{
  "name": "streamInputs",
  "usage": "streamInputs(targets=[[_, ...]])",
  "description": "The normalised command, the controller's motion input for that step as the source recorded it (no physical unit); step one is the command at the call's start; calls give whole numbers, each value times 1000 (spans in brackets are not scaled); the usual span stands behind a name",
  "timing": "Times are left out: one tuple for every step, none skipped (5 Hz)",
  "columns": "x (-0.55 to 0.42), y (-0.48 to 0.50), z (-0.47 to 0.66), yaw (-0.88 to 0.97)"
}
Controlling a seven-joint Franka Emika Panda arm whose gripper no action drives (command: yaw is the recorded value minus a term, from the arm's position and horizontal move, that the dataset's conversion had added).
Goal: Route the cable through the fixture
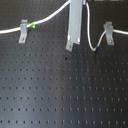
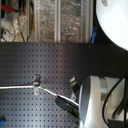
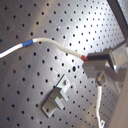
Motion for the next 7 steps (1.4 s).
streamInputs(targets=[[-1,-2,0,-3],[-176,-121,205,-451],[-132,-347,272,-669],[-35,-307,212,-677],[1,-21,0,-6],[-514,-184,122,386],[0,0,0,89]])
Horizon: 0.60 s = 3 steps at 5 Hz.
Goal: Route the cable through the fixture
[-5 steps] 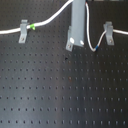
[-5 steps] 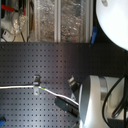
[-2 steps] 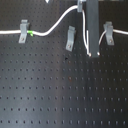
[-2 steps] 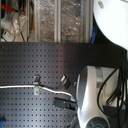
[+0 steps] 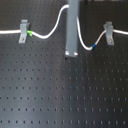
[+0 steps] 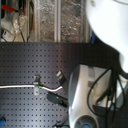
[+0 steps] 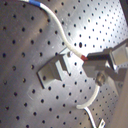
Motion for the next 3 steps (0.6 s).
streamInputs(targets=[[-61,-159,230,-69],[-223,-304,544,-337],[1,-23,7,0]])
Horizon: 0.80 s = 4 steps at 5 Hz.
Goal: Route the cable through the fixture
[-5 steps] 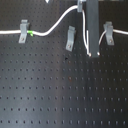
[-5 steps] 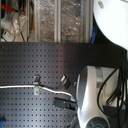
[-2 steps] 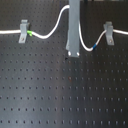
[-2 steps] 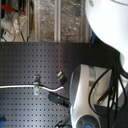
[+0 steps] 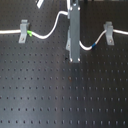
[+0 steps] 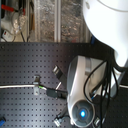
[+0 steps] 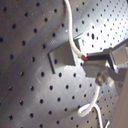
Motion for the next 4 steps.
streamInputs(targets=[[-428,116,151,460],[28,-1,0,3],[-151,17,298,46],[-389,104,671,166]])
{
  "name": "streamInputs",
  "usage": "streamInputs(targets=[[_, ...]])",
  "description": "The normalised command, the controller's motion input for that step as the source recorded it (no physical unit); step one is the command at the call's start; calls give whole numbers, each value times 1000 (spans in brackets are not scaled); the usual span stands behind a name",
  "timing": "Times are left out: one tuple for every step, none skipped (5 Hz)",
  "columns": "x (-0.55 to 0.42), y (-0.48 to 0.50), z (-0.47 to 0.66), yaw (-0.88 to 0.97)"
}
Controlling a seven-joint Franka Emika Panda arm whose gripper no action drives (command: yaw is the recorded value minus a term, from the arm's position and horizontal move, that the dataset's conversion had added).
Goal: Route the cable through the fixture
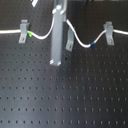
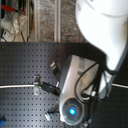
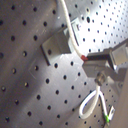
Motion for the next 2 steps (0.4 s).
streamInputs(targets=[[1,11,0,0],[-107,17,98,0]])
